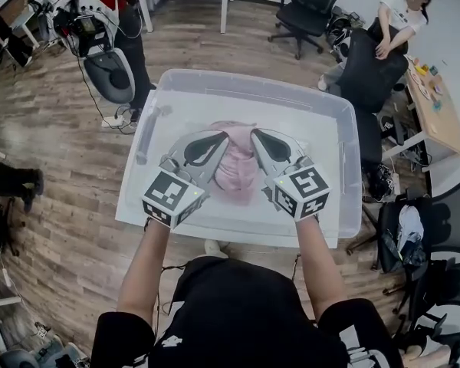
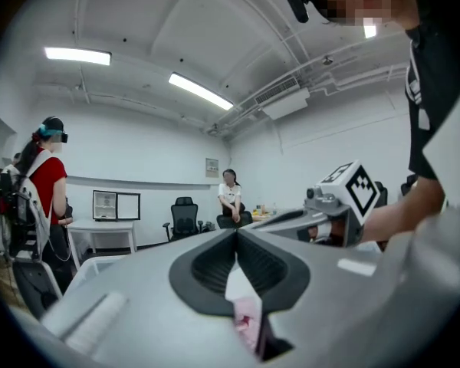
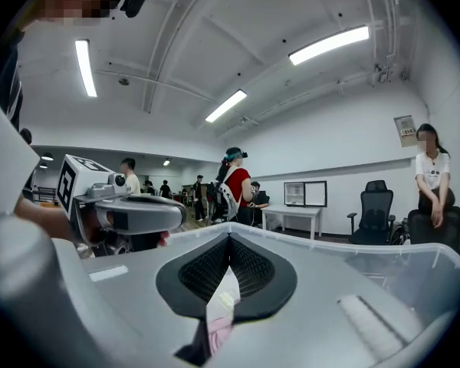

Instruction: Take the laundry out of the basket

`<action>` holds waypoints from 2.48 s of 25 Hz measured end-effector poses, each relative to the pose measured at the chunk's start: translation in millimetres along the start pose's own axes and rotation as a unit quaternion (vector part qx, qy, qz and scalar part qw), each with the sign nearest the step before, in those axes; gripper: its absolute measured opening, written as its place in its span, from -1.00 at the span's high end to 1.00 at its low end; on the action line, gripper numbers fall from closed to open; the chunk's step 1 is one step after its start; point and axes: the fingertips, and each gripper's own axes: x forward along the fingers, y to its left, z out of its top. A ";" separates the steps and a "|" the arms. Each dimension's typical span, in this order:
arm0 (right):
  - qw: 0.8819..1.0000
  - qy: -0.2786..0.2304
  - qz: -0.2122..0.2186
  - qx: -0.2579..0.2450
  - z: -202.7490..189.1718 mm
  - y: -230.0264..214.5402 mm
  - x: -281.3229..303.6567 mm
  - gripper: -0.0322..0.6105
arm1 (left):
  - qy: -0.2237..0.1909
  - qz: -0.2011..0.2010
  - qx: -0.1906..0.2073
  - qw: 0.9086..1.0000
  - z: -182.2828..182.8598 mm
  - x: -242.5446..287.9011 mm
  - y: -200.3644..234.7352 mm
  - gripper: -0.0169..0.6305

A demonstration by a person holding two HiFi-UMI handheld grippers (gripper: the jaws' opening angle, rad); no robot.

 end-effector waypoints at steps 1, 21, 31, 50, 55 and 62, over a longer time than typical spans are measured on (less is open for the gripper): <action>1.000 0.013 -0.003 0.002 -7.4 -4.1 4.5 0.90 | 0.011 -0.008 0.006 1.000 -4.6 3.2 4.5 0.92; 0.966 0.257 0.024 -0.017 -149.6 -41.9 48.7 0.39 | 0.256 -0.212 0.109 0.937 -161.8 69.5 40.3 0.63; 0.918 0.372 0.112 -0.076 -239.0 -30.4 59.3 -0.80 | 0.288 -0.294 0.152 0.899 -244.1 84.1 23.5 -0.69; 0.876 0.439 0.118 -0.162 -322.4 -39.3 82.3 -0.95 | 0.354 -0.297 0.208 0.862 -339.1 96.4 17.6 -0.82; 0.877 0.440 0.112 -0.158 -331.7 -42.6 86.9 -0.95 | 0.354 -0.293 0.208 0.863 -343.6 101.8 16.0 -0.78; 0.875 0.444 0.103 -0.159 -338.5 -45.6 89.6 -0.85 | 0.349 -0.286 0.196 0.871 -347.1 105.7 12.8 -0.73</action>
